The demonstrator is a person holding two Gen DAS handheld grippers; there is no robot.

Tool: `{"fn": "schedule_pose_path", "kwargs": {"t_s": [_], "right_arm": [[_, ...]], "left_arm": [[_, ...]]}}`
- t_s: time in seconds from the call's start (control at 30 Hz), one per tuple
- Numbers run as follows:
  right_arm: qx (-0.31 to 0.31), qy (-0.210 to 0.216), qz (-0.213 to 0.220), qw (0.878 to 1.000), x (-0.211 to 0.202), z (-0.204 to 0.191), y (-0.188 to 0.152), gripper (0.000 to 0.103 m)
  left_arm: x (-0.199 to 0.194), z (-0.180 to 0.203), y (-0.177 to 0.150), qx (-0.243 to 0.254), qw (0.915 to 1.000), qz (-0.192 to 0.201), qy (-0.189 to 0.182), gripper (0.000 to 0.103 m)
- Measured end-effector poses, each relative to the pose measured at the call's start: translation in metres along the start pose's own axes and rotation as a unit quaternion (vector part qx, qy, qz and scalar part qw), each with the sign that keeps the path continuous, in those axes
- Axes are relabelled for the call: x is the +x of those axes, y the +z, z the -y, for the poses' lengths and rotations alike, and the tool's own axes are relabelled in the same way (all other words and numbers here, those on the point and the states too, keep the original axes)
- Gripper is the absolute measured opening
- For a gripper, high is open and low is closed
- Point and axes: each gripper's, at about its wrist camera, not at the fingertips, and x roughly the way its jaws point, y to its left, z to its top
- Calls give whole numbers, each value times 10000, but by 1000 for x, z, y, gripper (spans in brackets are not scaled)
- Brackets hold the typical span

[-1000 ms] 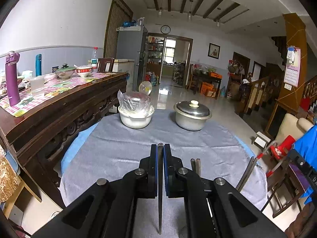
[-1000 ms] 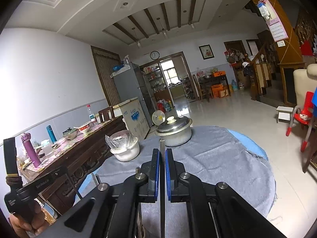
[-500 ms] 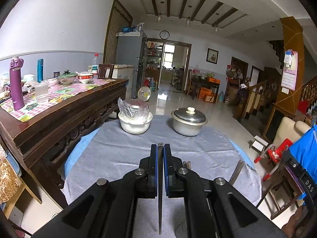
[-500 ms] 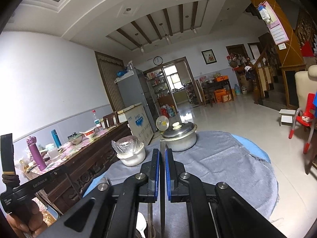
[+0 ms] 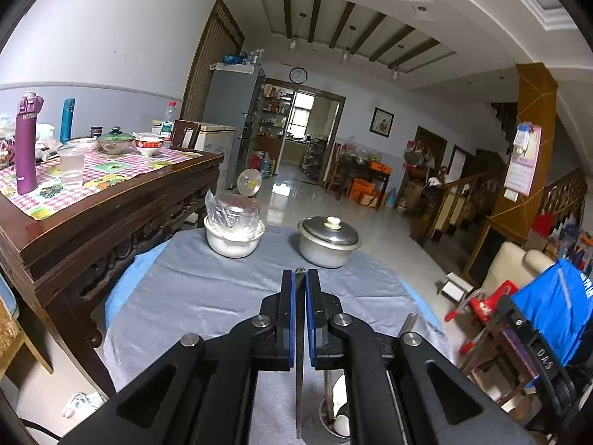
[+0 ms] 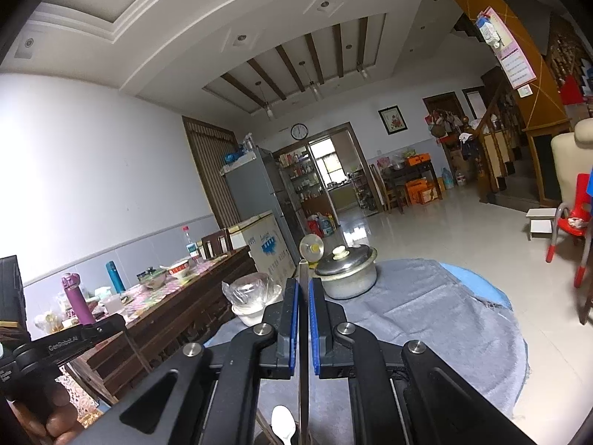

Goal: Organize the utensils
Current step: 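Lift both chopsticks and carry them over the dark metal cup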

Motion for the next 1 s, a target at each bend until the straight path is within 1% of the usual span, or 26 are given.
{"fn": "schedule_pose_path", "kwargs": {"t_s": [0.33,0.47,0.6,0.8,1.0], "right_arm": [[47,115,172,9998,0,-12,4,6],[-27,183,328,9993,2,-24,11,6],[-172,157,521,9984,4,-37,12,6],[-451,6,573,9973,10,-51,0,6],[-476,-88,533,9974,16,-48,-5,6]], "left_arm": [[-18,2,9,-145,9993,259,-237,5],[-23,3,15,-178,9987,382,-303,5],[-25,5,17,-202,9978,516,-356,5],[-15,13,11,-144,9975,600,-350,5],[-4,22,6,-33,9982,542,-271,5]]}}
